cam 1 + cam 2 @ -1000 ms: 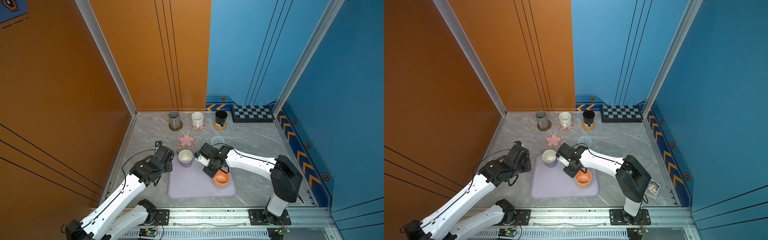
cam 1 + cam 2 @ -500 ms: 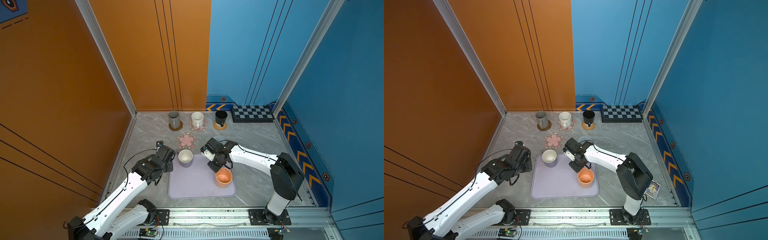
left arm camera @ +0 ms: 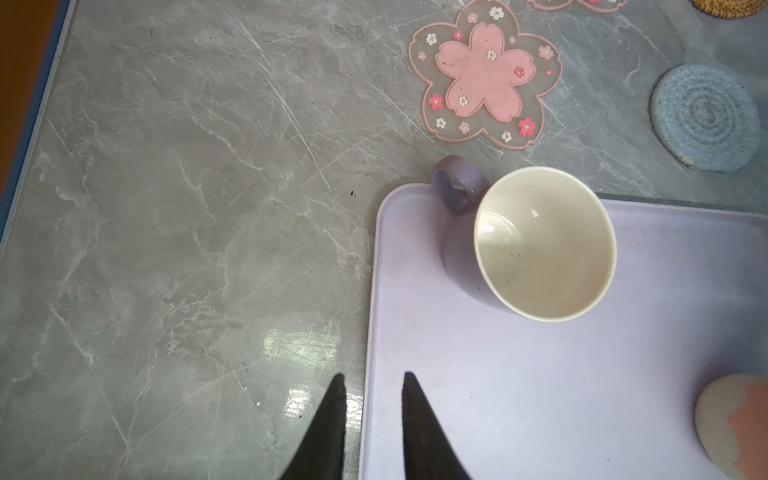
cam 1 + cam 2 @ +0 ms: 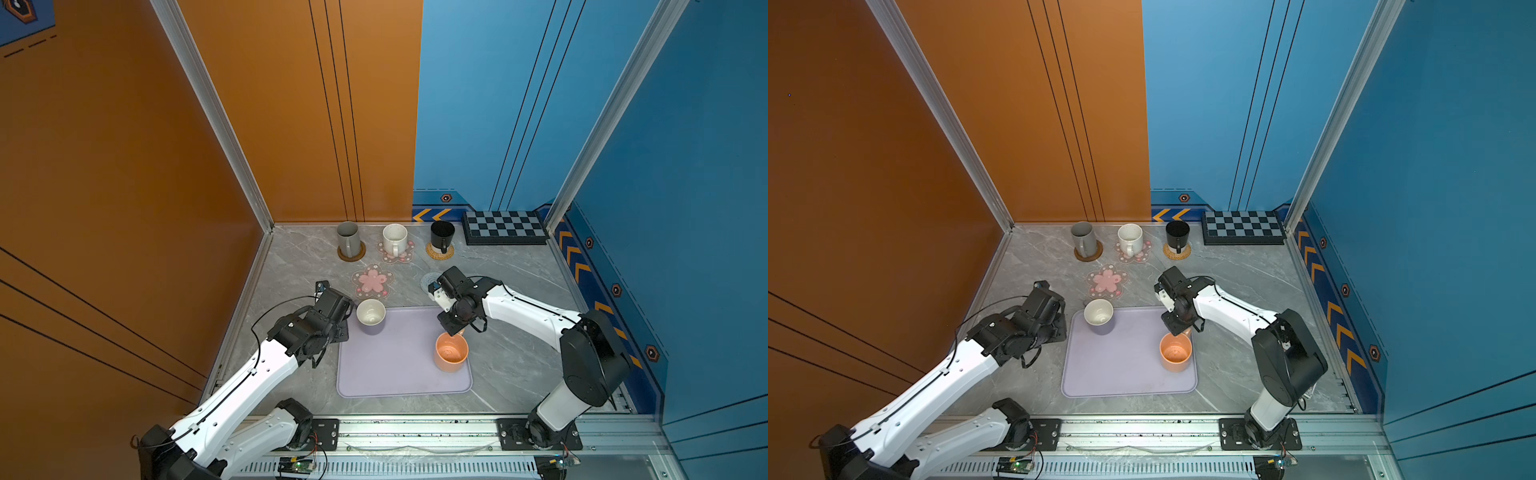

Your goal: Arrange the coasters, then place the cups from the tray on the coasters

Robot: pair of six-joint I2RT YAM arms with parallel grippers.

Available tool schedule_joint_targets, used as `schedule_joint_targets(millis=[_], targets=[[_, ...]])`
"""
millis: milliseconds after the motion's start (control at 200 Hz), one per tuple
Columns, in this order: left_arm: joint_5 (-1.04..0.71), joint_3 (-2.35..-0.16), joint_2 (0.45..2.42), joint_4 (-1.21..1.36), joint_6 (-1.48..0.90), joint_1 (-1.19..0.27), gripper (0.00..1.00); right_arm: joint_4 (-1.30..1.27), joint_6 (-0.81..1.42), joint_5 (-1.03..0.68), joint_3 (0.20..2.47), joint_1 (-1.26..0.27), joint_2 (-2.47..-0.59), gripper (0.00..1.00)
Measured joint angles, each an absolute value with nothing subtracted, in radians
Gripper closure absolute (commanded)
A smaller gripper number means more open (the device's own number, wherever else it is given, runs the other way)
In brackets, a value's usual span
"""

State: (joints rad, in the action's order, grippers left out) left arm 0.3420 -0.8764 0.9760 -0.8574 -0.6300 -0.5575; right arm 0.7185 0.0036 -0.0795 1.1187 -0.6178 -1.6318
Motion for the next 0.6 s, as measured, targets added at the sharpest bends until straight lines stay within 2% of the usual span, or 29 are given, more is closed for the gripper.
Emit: schedule_joint_targets(millis=[601], targets=[[0.336, -0.892, 0.971, -0.857, -0.630, -0.572, 0.75, 0.678, 0.163, -0.076, 0.896, -0.606, -1.433, 0.87]])
